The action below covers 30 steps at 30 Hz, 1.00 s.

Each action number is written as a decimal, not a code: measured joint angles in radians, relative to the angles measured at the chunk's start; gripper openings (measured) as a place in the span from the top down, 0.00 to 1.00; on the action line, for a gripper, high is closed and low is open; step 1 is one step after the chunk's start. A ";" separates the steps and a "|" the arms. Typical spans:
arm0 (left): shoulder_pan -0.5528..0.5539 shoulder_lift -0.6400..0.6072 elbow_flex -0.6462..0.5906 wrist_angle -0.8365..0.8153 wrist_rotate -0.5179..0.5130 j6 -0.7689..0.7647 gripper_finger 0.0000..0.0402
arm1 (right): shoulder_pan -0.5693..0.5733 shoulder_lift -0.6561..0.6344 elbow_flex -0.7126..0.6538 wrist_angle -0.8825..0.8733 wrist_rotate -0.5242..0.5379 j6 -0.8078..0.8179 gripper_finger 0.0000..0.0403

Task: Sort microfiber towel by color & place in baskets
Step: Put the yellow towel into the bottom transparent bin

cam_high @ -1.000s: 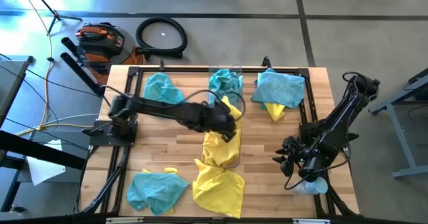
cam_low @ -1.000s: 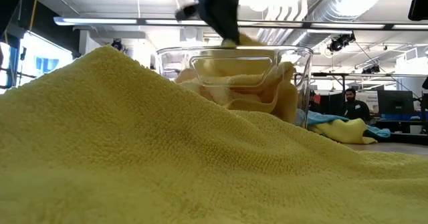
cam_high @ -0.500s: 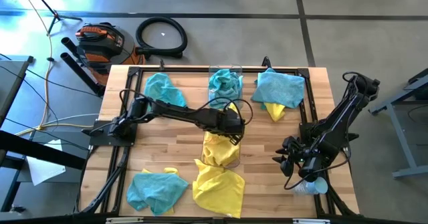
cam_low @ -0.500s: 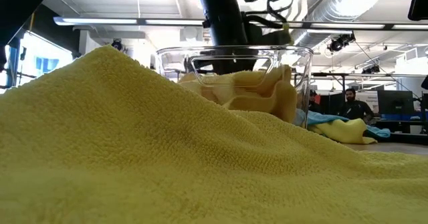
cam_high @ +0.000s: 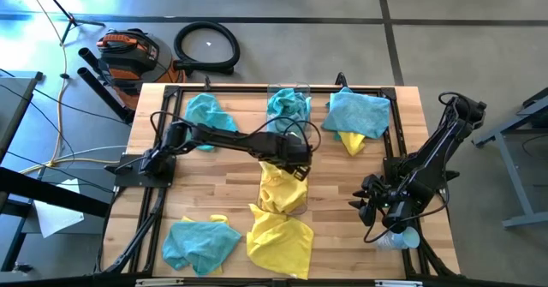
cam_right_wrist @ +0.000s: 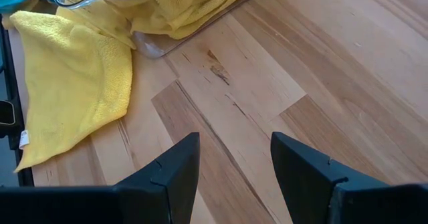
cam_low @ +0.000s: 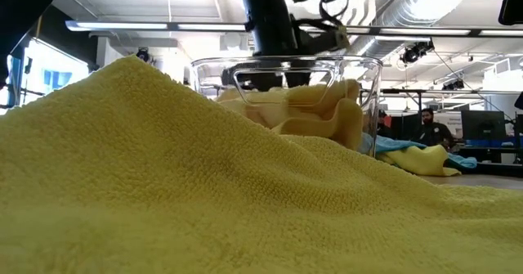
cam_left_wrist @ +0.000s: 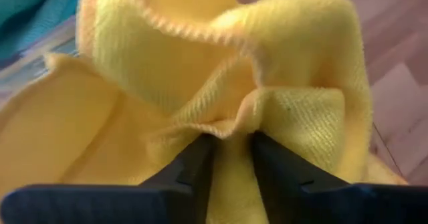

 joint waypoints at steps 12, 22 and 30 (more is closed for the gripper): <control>-0.006 -0.127 0.024 0.009 -0.111 -0.017 0.69 | 0.000 0.000 0.000 0.001 0.001 0.000 0.55; -0.011 -0.024 0.023 0.015 -0.160 -0.166 0.70 | 0.000 0.000 0.000 0.003 0.000 0.002 0.55; -0.013 0.095 0.023 0.016 -0.123 -0.229 0.70 | 0.000 0.000 0.000 0.004 0.000 0.001 0.55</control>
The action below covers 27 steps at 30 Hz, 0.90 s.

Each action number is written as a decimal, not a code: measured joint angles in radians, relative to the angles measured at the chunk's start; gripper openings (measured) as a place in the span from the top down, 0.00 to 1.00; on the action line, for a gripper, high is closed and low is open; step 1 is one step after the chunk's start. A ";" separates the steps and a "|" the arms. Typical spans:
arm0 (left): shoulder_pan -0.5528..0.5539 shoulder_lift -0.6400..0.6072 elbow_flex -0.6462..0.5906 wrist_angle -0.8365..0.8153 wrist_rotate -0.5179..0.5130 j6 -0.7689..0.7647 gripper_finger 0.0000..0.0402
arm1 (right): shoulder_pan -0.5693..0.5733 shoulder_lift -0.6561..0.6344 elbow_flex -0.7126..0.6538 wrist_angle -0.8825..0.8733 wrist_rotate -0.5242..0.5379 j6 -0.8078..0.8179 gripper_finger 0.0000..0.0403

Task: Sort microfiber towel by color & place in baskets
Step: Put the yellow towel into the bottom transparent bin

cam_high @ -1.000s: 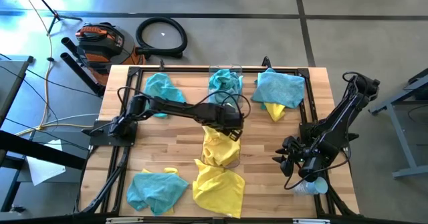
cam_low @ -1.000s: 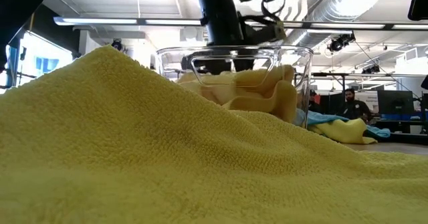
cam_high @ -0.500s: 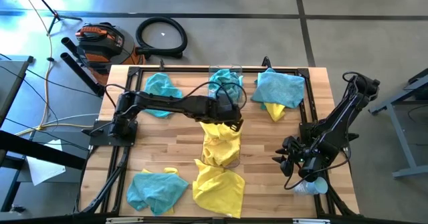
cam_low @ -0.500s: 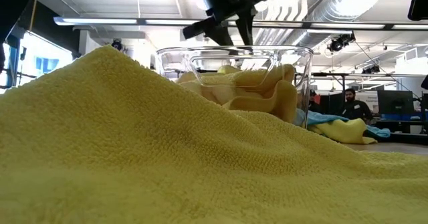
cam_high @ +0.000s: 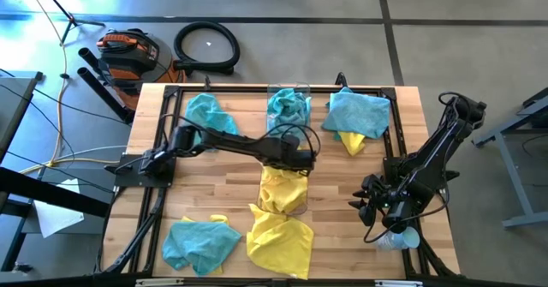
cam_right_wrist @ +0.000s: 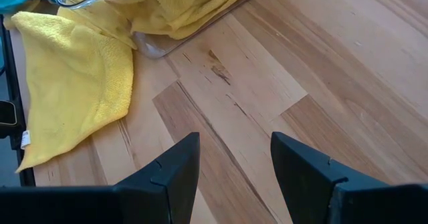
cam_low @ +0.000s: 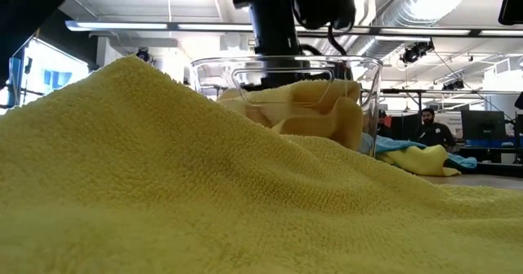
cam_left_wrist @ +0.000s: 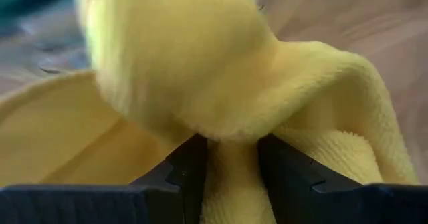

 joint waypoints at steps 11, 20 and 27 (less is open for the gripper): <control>-0.002 0.042 0.000 0.004 0.010 -0.015 0.70 | 0.000 0.000 0.000 -0.001 0.000 -0.001 0.55; 0.003 0.041 0.000 0.004 0.000 -0.010 0.70 | 0.000 0.000 0.000 -0.006 0.000 -0.001 0.55; 0.000 0.001 0.000 -0.012 0.006 -0.001 0.70 | 0.000 0.000 0.000 -0.007 0.000 -0.001 0.55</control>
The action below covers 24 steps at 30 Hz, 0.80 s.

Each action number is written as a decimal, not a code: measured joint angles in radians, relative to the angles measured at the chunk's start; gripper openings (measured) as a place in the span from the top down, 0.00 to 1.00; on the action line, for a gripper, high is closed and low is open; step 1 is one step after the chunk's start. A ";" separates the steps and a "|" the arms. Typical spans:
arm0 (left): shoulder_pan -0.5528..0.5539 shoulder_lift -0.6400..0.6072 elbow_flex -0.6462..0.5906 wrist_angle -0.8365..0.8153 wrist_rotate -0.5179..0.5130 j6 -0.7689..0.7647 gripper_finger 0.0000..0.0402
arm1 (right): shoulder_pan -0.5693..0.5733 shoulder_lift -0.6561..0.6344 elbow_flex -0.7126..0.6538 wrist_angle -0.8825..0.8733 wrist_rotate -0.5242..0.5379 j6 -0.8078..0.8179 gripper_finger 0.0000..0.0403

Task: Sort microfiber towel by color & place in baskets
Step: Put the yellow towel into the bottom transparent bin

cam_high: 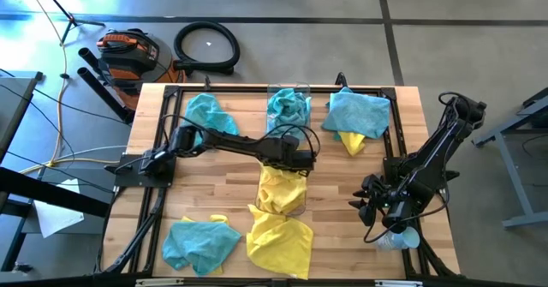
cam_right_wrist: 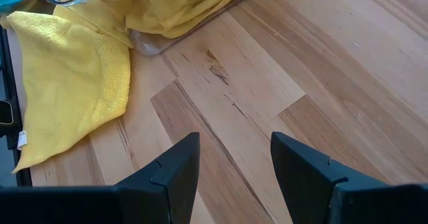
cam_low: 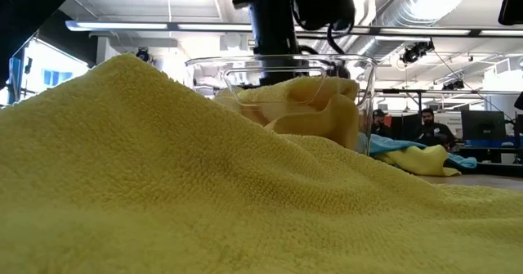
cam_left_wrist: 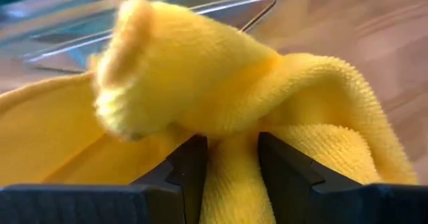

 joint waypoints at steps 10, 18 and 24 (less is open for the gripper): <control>-0.013 -0.128 0.000 -0.020 0.039 0.223 0.70 | 0.000 0.000 0.000 0.000 0.000 -0.004 0.55; -0.013 -0.182 0.000 -0.171 0.148 0.710 0.70 | 0.000 0.000 0.000 0.001 0.000 0.003 0.55; -0.013 -0.180 0.000 -0.319 0.183 0.891 0.70 | 0.000 0.000 0.000 0.009 0.000 0.043 0.55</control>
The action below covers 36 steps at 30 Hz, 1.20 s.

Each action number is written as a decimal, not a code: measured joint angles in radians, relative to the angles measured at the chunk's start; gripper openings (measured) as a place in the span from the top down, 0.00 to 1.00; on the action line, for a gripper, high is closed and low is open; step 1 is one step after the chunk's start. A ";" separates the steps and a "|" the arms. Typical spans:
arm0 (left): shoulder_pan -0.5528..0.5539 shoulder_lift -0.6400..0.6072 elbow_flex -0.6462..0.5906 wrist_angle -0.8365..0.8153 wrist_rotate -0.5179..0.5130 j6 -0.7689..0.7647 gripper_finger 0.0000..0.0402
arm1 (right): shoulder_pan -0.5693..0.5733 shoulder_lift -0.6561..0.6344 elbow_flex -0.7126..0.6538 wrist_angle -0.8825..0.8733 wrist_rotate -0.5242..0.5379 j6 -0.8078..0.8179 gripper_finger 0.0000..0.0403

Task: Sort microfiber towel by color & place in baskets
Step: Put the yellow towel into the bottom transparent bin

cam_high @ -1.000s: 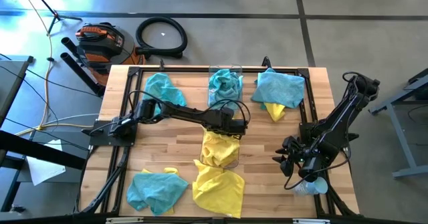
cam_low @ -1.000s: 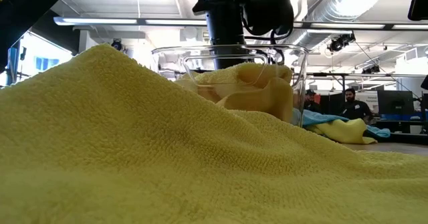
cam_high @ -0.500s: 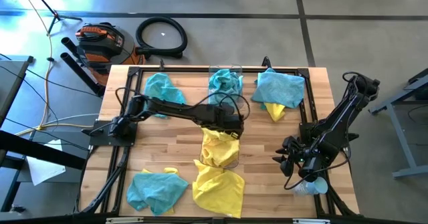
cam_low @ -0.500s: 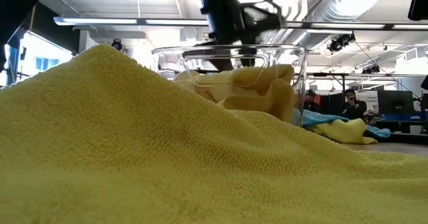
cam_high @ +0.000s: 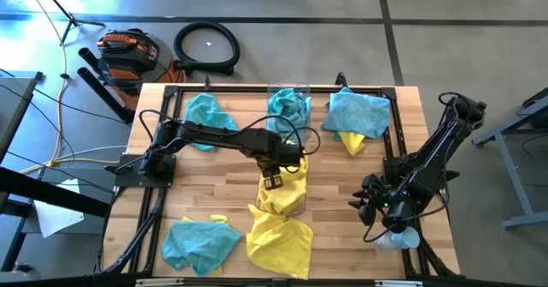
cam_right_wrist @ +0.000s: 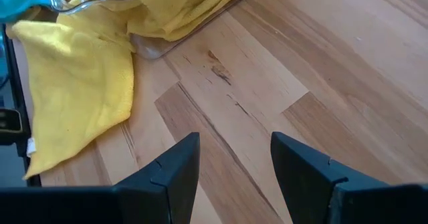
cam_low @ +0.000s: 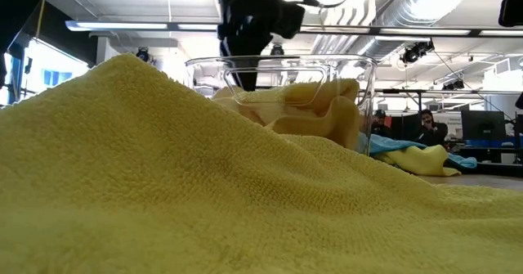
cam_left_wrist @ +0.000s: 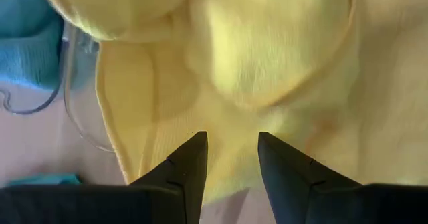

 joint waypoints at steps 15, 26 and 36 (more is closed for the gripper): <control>0.007 0.154 0.001 0.021 0.003 0.285 0.70 | -0.033 0.000 0.000 -0.002 0.130 0.246 0.55; 0.035 0.134 0.000 -0.026 -0.037 0.277 0.70 | -0.104 0.000 0.000 0.002 0.122 0.275 0.55; 0.043 -0.002 0.001 -0.024 -0.077 0.277 0.70 | -0.138 0.000 0.000 0.000 0.119 0.282 0.55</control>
